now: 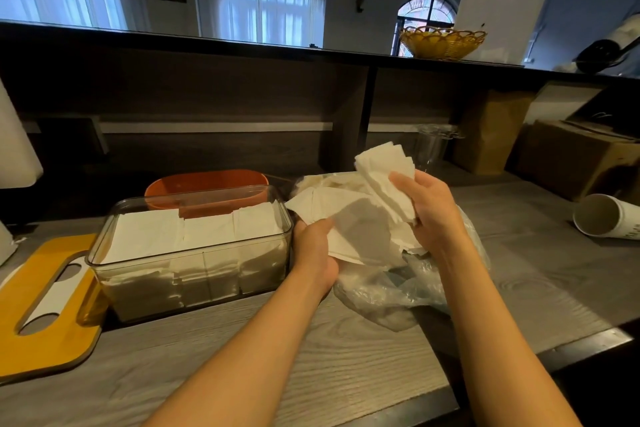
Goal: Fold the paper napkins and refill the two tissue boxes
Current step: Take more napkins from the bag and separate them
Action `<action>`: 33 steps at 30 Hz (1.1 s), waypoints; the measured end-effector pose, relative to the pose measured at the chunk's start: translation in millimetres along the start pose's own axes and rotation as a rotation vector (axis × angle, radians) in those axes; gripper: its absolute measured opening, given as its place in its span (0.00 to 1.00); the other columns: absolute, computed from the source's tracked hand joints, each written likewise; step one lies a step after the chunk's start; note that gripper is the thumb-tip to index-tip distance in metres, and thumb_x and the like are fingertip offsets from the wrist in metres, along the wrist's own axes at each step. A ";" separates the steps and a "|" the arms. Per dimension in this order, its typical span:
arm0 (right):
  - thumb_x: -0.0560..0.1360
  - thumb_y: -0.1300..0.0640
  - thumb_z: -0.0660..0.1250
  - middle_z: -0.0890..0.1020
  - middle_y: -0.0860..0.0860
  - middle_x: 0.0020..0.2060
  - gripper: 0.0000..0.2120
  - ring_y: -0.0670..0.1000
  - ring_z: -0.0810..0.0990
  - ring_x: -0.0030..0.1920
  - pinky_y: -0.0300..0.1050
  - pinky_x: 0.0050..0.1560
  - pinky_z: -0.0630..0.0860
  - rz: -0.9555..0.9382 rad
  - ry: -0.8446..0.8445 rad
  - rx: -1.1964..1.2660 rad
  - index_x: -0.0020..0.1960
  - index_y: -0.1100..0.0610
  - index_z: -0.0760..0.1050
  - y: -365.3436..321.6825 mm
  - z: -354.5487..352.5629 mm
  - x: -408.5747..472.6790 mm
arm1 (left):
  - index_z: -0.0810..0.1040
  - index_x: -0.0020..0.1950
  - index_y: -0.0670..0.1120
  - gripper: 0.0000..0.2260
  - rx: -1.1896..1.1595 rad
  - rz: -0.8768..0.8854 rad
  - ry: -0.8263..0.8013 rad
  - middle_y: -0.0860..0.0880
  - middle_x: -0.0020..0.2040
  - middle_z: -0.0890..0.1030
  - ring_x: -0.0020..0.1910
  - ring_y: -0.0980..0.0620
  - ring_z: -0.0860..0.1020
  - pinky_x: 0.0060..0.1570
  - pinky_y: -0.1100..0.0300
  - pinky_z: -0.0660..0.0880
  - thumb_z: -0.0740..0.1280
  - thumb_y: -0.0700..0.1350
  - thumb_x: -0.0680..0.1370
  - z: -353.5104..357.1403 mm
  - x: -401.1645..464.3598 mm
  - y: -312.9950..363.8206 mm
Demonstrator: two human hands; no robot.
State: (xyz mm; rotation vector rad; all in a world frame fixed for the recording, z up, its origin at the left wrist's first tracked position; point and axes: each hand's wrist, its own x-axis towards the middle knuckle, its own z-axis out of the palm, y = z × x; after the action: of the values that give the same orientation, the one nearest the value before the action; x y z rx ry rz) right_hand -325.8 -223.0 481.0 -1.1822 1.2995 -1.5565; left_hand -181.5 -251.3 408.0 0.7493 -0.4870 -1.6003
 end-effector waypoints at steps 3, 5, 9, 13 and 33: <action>0.75 0.57 0.73 0.85 0.59 0.43 0.09 0.58 0.83 0.41 0.53 0.43 0.77 -0.122 -0.260 -0.328 0.51 0.61 0.82 2.1 -0.3 -4.6 | 0.80 0.63 0.47 0.16 -0.110 -0.117 -0.075 0.41 0.57 0.84 0.57 0.39 0.80 0.59 0.44 0.77 0.59 0.53 0.83 0.4 -5.8 5.1; 0.74 0.55 0.74 0.83 0.54 0.36 0.08 0.50 0.80 0.35 0.43 0.37 0.74 -0.168 -0.373 -0.549 0.46 0.60 0.82 4.5 2.9 -6.3 | 0.80 0.62 0.49 0.21 -0.154 -0.155 -0.091 0.40 0.59 0.83 0.61 0.37 0.79 0.66 0.40 0.72 0.57 0.61 0.82 0.1 -6.7 8.3; 0.75 0.52 0.73 0.83 0.49 0.40 0.08 0.48 0.80 0.41 0.41 0.41 0.76 -0.124 -0.482 -0.780 0.46 0.57 0.82 14.2 8.9 -1.7 | 0.81 0.61 0.47 0.25 -0.154 -0.132 -0.126 0.39 0.59 0.84 0.60 0.37 0.80 0.62 0.42 0.75 0.54 0.63 0.82 0.7 -8.4 10.1; 0.72 0.46 0.76 0.76 0.43 0.56 0.23 0.47 0.74 0.56 0.40 0.52 0.69 -0.087 -0.453 -0.974 0.63 0.51 0.76 22.4 8.8 2.0 | 0.81 0.56 0.46 0.24 -0.171 -0.127 -0.169 0.41 0.52 0.86 0.57 0.40 0.81 0.56 0.47 0.77 0.53 0.62 0.83 2.2 -12.3 12.5; 0.79 0.60 0.65 0.85 0.52 0.48 0.11 0.55 0.83 0.48 0.50 0.44 0.79 -0.027 -0.223 -0.049 0.60 0.55 0.80 -1.3 -20.5 1.7 | 0.73 0.68 0.48 0.18 0.041 -0.038 0.064 0.43 0.60 0.81 0.56 0.39 0.81 0.48 0.45 0.81 0.70 0.41 0.79 -2.3 5.2 -1.1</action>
State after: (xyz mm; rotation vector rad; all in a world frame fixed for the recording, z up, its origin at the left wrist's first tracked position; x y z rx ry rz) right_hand -346.0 -219.0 481.6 -1.3672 1.1840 -1.3745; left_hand -180.9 -256.0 404.7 0.8428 -0.4631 -1.6001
